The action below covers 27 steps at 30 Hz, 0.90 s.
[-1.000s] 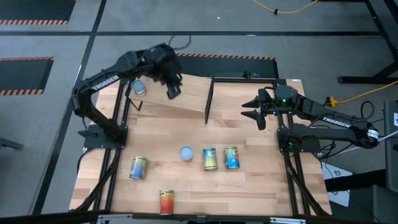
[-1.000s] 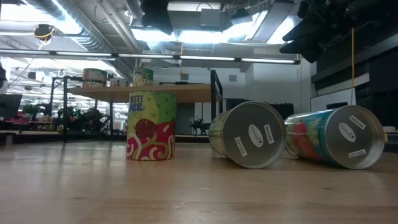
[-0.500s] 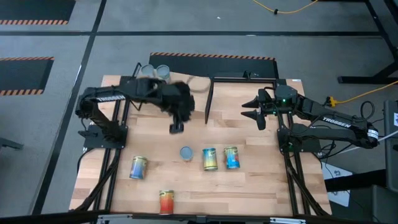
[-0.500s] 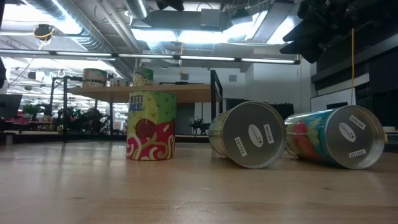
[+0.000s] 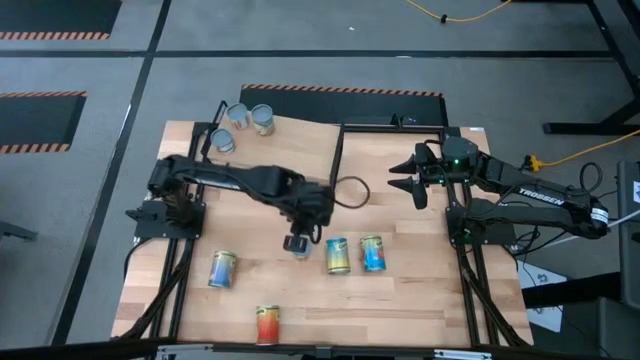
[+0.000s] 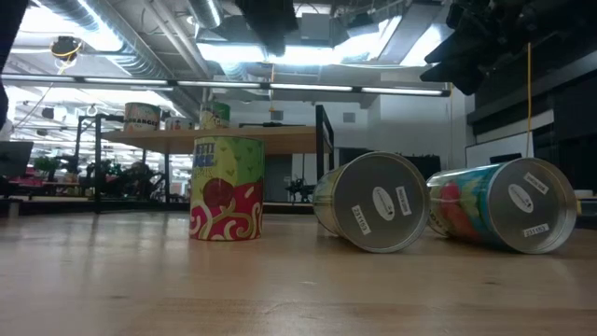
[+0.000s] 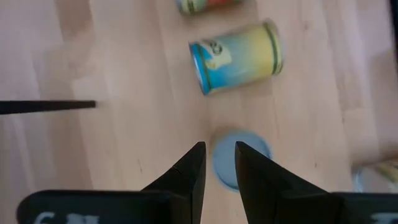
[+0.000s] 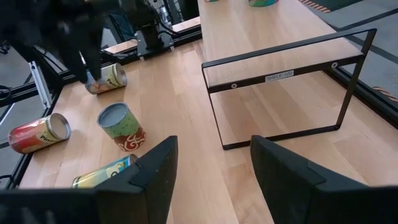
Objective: Pick and place cans onto a shelf
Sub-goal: Put the canned spaghetti on the shelf aligned with the other canned chicken
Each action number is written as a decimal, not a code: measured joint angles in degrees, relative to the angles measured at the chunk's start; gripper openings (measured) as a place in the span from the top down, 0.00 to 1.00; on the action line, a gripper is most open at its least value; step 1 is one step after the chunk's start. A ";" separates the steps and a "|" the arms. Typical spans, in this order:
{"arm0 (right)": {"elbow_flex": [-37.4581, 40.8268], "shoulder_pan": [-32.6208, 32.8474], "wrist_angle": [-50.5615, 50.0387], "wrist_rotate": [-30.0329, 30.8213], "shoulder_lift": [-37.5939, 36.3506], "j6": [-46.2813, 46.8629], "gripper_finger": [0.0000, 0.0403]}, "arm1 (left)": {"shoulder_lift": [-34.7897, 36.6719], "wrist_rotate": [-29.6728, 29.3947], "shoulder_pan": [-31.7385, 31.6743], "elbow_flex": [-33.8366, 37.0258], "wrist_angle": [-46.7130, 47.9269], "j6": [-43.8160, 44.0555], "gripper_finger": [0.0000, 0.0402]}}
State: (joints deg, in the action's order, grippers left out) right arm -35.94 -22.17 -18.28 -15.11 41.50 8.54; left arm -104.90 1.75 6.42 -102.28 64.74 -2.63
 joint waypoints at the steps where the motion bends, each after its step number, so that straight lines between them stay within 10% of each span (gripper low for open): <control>1: 0.00 0.00 -0.02 0.02 0.00 0.00 0.49 | -0.86 -0.42 0.16 0.00 0.28 -0.65 0.80; 27: 0.00 0.00 -0.81 0.00 0.02 0.00 0.49 | -10.21 -3.54 1.74 0.02 4.75 -3.11 0.80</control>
State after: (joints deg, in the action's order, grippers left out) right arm -35.94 -22.17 -19.09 -15.11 41.52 8.54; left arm -115.11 -1.79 8.16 -102.26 69.49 -5.74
